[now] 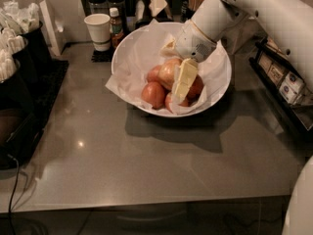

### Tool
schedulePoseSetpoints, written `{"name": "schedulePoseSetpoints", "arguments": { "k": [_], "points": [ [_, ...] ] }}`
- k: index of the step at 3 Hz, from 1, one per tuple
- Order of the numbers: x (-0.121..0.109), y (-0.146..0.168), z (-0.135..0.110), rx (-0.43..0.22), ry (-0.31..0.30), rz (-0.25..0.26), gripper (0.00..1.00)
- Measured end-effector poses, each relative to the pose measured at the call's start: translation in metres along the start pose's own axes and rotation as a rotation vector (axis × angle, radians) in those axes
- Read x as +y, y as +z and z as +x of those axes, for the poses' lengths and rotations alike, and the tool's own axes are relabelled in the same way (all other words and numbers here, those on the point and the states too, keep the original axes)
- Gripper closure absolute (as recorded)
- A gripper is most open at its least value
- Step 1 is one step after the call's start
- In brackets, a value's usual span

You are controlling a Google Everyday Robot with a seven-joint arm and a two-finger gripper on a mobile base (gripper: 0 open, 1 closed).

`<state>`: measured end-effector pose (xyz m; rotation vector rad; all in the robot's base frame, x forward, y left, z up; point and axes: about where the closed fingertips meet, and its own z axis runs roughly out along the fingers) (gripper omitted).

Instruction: Pick apple from white bowl

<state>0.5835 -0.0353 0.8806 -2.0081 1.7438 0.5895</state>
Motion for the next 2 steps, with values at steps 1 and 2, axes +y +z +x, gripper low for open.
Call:
{"name": "schedulePoseSetpoints", "arguments": {
  "k": [1,2],
  "points": [
    [0.0,0.0001,0.0001,0.0,0.0,0.0,0.0],
    [0.0,0.0002,0.0001,0.0,0.0,0.0,0.17]
  ]
}}
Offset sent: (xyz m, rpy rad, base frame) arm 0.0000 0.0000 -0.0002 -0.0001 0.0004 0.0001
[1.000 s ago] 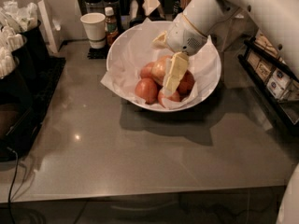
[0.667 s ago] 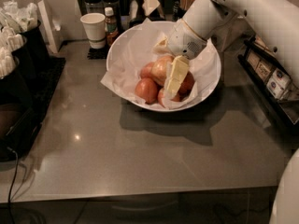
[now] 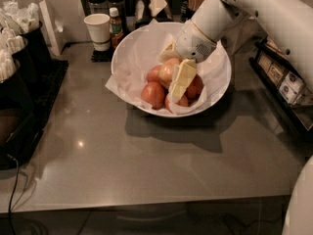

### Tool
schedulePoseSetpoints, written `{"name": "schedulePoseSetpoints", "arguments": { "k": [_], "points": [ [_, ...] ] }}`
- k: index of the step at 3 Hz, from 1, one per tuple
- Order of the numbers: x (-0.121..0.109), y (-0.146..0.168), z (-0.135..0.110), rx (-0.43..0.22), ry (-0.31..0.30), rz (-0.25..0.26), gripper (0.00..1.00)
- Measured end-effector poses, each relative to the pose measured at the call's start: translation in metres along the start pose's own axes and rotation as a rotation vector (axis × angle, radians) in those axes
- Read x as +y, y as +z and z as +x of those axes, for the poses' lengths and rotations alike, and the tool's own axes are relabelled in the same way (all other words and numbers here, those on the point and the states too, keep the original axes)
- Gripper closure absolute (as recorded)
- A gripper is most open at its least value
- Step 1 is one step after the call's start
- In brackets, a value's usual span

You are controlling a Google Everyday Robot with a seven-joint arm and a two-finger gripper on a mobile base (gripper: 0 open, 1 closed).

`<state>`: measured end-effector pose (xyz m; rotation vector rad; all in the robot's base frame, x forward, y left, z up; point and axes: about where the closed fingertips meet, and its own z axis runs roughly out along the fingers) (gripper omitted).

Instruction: Pick apple from white bowl

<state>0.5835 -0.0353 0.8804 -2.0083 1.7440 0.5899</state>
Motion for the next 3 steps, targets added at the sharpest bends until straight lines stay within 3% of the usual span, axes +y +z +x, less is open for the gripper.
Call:
{"name": "schedulePoseSetpoints", "arguments": {
  "k": [3],
  "points": [
    [0.0,0.0,0.0,0.0,0.0,0.0,0.87]
  ]
}}
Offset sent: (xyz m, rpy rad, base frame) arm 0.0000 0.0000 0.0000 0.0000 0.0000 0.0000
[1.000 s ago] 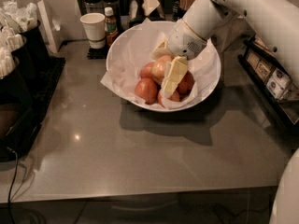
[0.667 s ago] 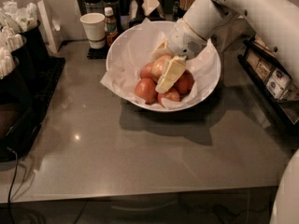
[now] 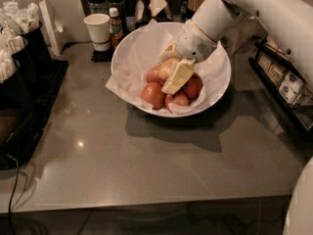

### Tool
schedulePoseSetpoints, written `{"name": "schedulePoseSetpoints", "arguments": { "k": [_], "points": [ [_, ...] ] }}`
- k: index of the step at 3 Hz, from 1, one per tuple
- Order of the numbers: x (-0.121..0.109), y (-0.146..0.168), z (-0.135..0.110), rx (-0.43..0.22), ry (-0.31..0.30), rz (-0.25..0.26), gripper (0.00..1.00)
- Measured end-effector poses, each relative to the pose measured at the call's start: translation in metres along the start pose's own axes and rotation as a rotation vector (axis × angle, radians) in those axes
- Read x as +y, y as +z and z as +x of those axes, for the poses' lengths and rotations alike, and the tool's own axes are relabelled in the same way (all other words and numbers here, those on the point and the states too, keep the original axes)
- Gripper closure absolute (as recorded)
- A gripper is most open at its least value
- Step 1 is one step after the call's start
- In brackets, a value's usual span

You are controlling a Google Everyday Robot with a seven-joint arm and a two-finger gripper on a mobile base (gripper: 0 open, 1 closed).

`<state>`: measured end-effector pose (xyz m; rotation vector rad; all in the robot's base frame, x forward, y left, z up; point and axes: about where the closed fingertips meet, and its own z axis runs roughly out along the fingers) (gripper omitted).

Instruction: Pick apple from white bowl

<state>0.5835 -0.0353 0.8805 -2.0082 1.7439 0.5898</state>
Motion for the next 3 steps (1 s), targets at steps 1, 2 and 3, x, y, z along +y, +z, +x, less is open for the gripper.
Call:
{"name": "schedulePoseSetpoints", "arguments": {
  "k": [1,2,3],
  "points": [
    [0.0,-0.002,-0.001,-0.001,-0.001,0.002,1.0],
    [0.003,-0.02,0.006,-0.045,0.014,0.03,1.0],
    [0.008,-0.041,0.008,-0.147,-0.002,0.043,1.0]
  ]
}}
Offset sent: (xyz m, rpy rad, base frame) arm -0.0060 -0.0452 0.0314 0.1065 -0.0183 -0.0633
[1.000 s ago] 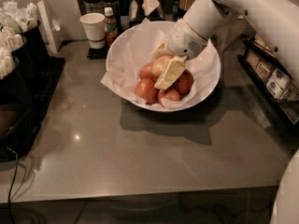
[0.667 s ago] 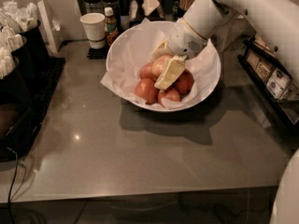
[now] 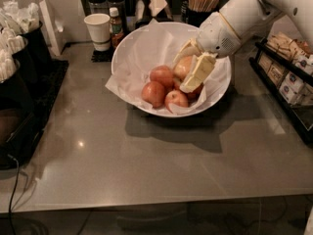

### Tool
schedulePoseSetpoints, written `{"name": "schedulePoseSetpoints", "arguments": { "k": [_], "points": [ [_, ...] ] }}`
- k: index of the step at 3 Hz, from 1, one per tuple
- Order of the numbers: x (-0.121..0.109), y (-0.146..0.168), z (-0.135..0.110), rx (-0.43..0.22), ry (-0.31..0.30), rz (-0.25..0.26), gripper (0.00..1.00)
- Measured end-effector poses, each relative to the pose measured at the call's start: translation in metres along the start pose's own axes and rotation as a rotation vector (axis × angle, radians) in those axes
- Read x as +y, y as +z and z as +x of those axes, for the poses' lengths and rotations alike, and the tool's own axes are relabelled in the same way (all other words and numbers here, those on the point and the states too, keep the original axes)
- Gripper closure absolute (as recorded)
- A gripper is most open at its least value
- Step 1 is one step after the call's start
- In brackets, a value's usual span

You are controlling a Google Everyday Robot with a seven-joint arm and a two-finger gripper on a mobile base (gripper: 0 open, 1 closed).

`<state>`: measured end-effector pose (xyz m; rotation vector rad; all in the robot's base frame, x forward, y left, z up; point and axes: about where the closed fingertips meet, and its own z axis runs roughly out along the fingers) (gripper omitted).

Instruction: Pick apple from white bowl

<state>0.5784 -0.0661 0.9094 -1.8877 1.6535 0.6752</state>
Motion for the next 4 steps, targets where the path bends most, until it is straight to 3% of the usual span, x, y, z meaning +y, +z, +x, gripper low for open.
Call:
{"name": "schedulePoseSetpoints", "arguments": {
  "k": [1,2,3,4],
  "points": [
    [0.007,-0.018,-0.005,-0.101,-0.02,0.015,1.0],
    [0.02,-0.046,-0.027,-0.206,-0.087,0.027,1.0],
    [0.046,-0.078,-0.048,-0.248,-0.135,0.072,1.0],
    [0.044,-0.078,-0.049,-0.25,-0.133,0.08,1.0]
  ]
}}
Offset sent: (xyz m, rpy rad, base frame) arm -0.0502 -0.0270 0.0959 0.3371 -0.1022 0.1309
